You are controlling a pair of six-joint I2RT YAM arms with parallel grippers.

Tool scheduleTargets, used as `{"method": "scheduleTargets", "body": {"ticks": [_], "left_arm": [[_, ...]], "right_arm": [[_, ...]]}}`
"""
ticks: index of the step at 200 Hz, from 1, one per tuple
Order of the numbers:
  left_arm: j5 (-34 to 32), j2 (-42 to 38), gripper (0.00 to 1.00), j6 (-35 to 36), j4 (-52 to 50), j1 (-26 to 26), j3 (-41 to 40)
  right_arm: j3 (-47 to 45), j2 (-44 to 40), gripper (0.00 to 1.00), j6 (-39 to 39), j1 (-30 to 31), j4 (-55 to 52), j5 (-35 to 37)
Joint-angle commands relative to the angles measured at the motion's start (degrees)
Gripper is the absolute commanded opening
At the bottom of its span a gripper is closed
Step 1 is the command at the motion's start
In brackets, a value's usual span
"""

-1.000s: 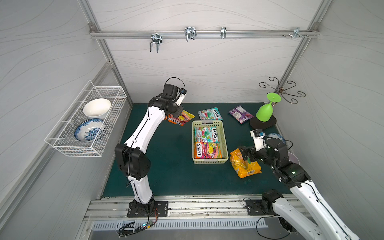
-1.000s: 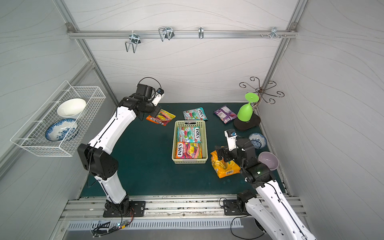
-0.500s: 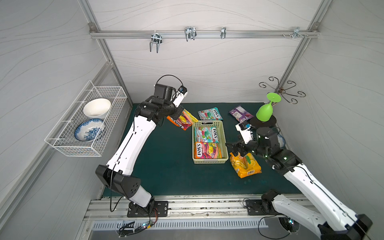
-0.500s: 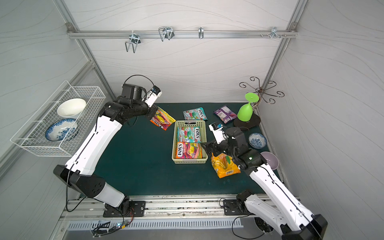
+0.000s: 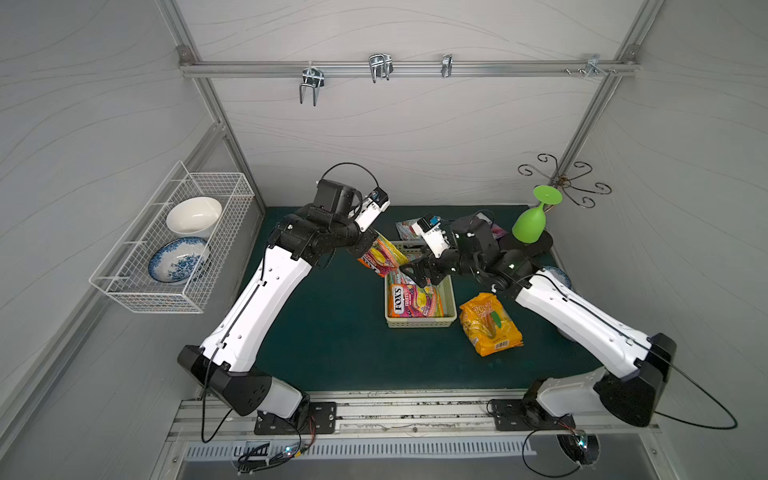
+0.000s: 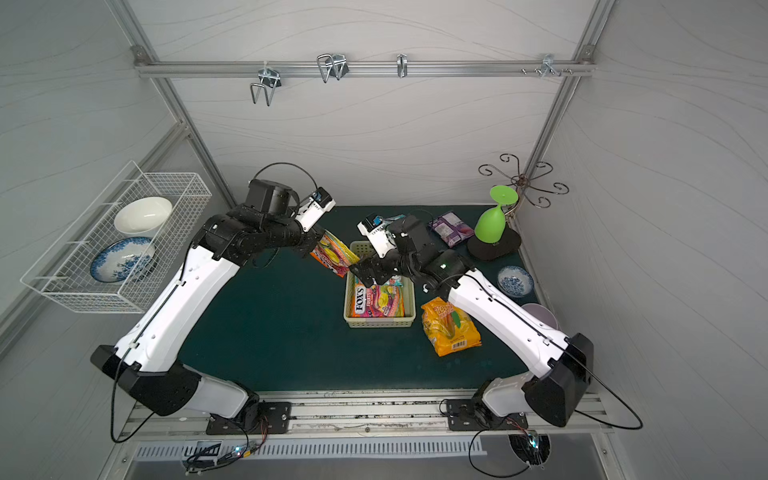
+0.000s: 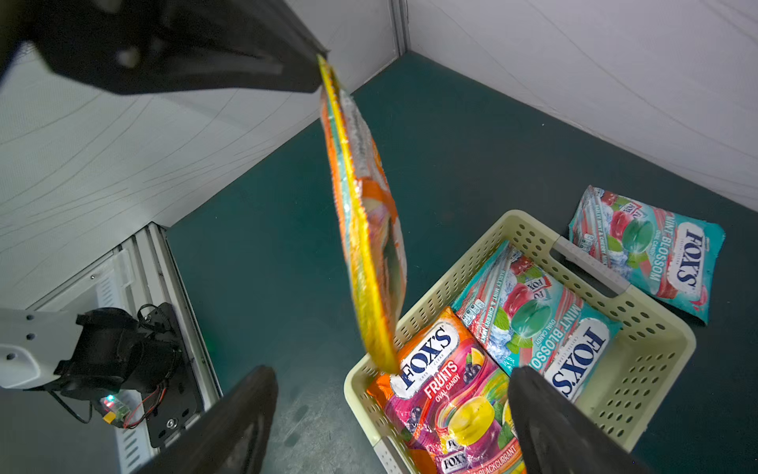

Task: Put the candies in the basket
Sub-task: Place the candy in the basket.

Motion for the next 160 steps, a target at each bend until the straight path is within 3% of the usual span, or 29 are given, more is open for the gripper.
{"method": "scheduleTargets", "body": {"ticks": [1, 29, 82, 96, 117, 139, 151, 160], "left_arm": [[2.1, -2.6, 0.0, -0.5, 0.9, -0.9, 1.2], [3.2, -3.2, 0.0, -0.6, 0.0, -2.0, 0.5], [4.0, -3.2, 0.0, -1.6, -0.8, -2.9, 1.4], [3.6, -3.2, 0.0, -1.8, -0.8, -2.9, 1.7], [1.6, -3.5, 0.0, -3.0, 0.7, -2.9, 0.5], [-2.1, -4.1, 0.5, -5.1, 1.7, -2.8, 0.0], [-4.1, -4.9, 0.68, -5.3, 2.1, -2.7, -1.0], [-5.4, -5.6, 0.74, -5.3, 2.7, -2.6, -2.5]], "right_arm": [[3.7, 2.8, 0.91, 0.9, 0.3, 0.1, -2.3], [5.2, 6.0, 0.9, 2.0, 0.3, 2.0, -4.4], [7.8, 10.7, 0.78, 3.5, 1.4, 3.4, -6.7], [8.8, 11.7, 0.58, 3.8, 1.5, 2.8, -7.6], [9.3, 12.1, 0.01, 5.6, 1.0, 1.0, -6.5], [7.5, 10.9, 0.0, 11.1, -1.5, 1.0, -6.4], [6.6, 9.7, 0.0, 12.8, -2.7, 1.0, -6.7], [5.5, 8.5, 0.0, 13.3, -3.4, 1.2, -6.4]]}}
